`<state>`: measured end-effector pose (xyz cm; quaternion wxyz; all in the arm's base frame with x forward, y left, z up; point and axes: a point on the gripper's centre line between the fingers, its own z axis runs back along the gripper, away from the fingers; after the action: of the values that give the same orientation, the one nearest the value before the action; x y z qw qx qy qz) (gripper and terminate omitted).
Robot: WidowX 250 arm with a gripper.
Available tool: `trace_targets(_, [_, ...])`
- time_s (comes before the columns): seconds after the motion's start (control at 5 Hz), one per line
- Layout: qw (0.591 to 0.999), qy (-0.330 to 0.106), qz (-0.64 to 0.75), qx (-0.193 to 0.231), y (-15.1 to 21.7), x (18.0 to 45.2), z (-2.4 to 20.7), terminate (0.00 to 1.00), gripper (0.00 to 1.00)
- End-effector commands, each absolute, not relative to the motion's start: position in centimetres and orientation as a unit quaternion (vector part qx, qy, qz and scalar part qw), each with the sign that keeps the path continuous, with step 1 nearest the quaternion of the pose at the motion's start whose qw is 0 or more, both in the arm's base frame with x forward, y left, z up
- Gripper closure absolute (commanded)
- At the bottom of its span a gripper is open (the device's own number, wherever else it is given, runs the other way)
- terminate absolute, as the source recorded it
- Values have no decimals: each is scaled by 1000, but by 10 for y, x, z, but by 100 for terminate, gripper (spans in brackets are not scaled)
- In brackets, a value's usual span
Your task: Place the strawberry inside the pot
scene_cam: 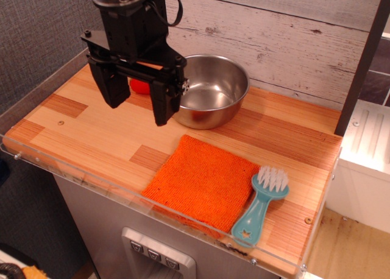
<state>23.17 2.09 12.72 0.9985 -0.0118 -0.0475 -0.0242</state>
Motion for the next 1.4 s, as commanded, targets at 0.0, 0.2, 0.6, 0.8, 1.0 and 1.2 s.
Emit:
trace_targets(0.0, [999, -47, -24, -12, 21, 232, 127, 0, 0])
trace_targets(0.2, [998, -49, -32, -32, 33, 251, 120, 0, 0])
trace_targets(0.6, [997, -67, -32, -31, 78, 293, 110, 0, 0])
trace_targets(0.8, [998, -56, -22, -3, 101, 313, 96, 0, 0])
trace_targets(1.0, [998, -59, -3, 22, 117, 336, 87, 0, 0])
trace_targets(1.2, [997, -59, 14, 40, 128, 351, 81, 0, 0])
